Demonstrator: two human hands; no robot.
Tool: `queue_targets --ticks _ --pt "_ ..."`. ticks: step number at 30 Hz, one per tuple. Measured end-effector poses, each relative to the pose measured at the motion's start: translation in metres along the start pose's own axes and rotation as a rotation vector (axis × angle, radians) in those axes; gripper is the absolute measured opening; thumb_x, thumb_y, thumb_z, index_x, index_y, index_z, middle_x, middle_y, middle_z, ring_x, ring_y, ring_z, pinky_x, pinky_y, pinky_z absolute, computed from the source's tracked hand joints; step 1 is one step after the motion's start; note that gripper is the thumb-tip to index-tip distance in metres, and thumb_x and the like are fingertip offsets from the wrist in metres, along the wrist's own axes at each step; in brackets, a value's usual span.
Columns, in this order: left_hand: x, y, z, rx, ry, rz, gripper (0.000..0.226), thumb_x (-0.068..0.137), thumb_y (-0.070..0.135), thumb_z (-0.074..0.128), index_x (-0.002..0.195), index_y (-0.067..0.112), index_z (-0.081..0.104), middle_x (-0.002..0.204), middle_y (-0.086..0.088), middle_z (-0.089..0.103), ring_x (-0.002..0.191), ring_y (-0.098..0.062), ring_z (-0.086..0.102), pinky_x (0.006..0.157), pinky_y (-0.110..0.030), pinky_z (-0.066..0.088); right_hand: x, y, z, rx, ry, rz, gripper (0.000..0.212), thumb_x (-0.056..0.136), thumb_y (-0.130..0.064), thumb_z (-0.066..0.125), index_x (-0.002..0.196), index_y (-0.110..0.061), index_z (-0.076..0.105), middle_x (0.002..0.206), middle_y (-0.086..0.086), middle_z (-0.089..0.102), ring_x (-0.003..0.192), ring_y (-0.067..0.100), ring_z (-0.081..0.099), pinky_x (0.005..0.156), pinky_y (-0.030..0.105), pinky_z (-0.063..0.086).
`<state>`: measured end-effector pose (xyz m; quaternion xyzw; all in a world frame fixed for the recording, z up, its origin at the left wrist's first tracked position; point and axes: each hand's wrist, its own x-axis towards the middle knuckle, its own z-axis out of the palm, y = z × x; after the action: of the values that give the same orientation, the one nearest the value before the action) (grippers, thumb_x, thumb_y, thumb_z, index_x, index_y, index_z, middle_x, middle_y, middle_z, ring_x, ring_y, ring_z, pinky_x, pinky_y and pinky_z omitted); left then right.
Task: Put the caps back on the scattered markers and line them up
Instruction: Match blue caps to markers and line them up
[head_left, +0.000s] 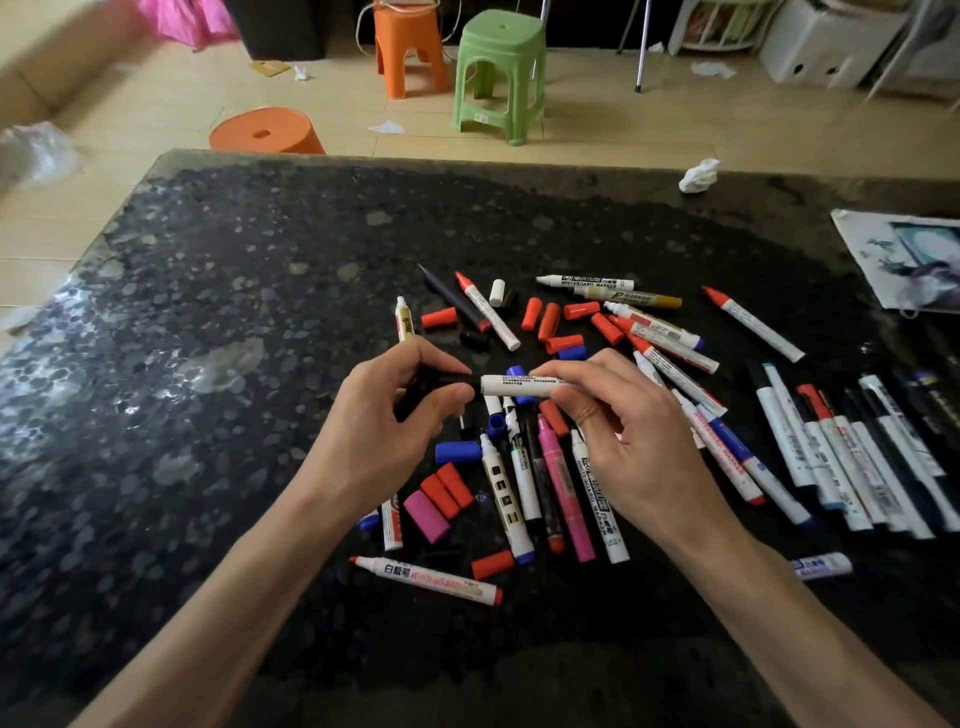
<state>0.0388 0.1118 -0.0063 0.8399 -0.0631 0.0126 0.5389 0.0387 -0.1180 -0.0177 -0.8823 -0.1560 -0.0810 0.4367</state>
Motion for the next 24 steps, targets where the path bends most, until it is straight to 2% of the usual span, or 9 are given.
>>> queue_targets --ticks 3,7,11,14,16,18,21,24 --pt "-0.002 0.001 0.006 0.006 0.034 0.018 0.009 0.094 0.013 0.071 0.099 0.02 0.07 0.081 0.007 0.071 0.075 -0.015 0.068 0.07 -0.026 0.057 -0.004 0.0 0.001 -0.012 0.035 -0.009 0.025 0.106 -0.02 0.057 0.126 -0.021 0.072 0.096 -0.009 0.061 0.087 0.013 0.062 0.073 0.028 0.051" --pt "-0.007 -0.002 0.015 -0.019 0.024 0.01 0.009 0.094 0.009 0.071 0.098 0.017 0.069 0.074 0.014 0.069 0.064 -0.004 0.063 0.062 -0.018 0.049 -0.004 0.004 0.0 -0.073 0.047 -0.023 0.025 0.104 -0.019 0.06 0.124 -0.019 0.074 0.093 -0.009 0.061 0.085 0.01 0.061 0.072 0.029 0.05" --pt "-0.004 0.002 0.015 -0.002 0.01 0.027 0.007 0.097 0.011 0.066 0.101 0.016 0.068 0.073 0.006 0.065 0.058 -0.004 0.057 0.056 -0.016 0.045 -0.001 0.003 -0.004 -0.057 -0.026 -0.005 0.028 0.105 -0.031 0.055 0.127 -0.024 0.071 0.095 -0.012 0.06 0.089 0.009 0.06 0.074 0.025 0.049" --pt "-0.002 0.0 0.014 0.138 -0.085 0.047 0.009 0.103 0.02 0.057 0.102 0.021 0.066 0.073 0.003 0.063 0.052 -0.013 0.053 0.048 -0.027 0.043 0.005 0.009 -0.01 -0.248 -0.157 -0.043 0.035 0.105 -0.05 0.047 0.129 -0.034 0.068 0.095 -0.019 0.058 0.089 0.006 0.051 0.079 0.027 0.042" --pt "-0.005 -0.001 0.016 0.214 -0.139 0.05 0.013 0.104 0.025 0.054 0.102 0.023 0.067 0.075 0.006 0.063 0.052 -0.02 0.053 0.049 -0.034 0.045 0.004 0.014 -0.008 -0.318 -0.175 -0.081 0.036 0.104 -0.052 0.046 0.126 -0.035 0.069 0.089 -0.021 0.056 0.084 0.005 0.046 0.078 0.03 0.038" --pt "-0.006 -0.003 0.016 0.18 -0.14 0.003 0.018 0.104 0.027 0.053 0.096 0.024 0.068 0.068 0.005 0.06 0.049 -0.014 0.049 0.049 -0.032 0.044 0.001 0.014 -0.003 -0.282 -0.136 -0.082 0.032 0.103 -0.046 0.051 0.123 -0.032 0.071 0.088 -0.021 0.055 0.083 0.006 0.044 0.077 0.025 0.036" --pt "0.002 -0.01 0.0 0.162 -0.082 -0.099 0.032 0.104 0.028 0.051 0.076 0.019 0.062 0.056 0.008 0.053 0.048 -0.004 0.045 0.046 -0.021 0.038 0.002 0.02 -0.01 -0.301 0.062 -0.078 0.024 0.1 -0.024 0.065 0.122 -0.024 0.074 0.095 -0.015 0.063 0.092 0.011 0.046 0.082 0.02 0.038" --pt "0.002 -0.025 -0.02 0.064 -0.06 -0.163 0.034 0.106 0.026 0.052 0.075 0.016 0.061 0.057 0.011 0.052 0.049 -0.002 0.043 0.048 -0.016 0.036 0.004 0.03 -0.031 -0.292 0.129 0.027 0.024 0.101 -0.028 0.065 0.122 -0.022 0.074 0.105 -0.009 0.069 0.105 0.012 0.053 0.095 0.029 0.044"
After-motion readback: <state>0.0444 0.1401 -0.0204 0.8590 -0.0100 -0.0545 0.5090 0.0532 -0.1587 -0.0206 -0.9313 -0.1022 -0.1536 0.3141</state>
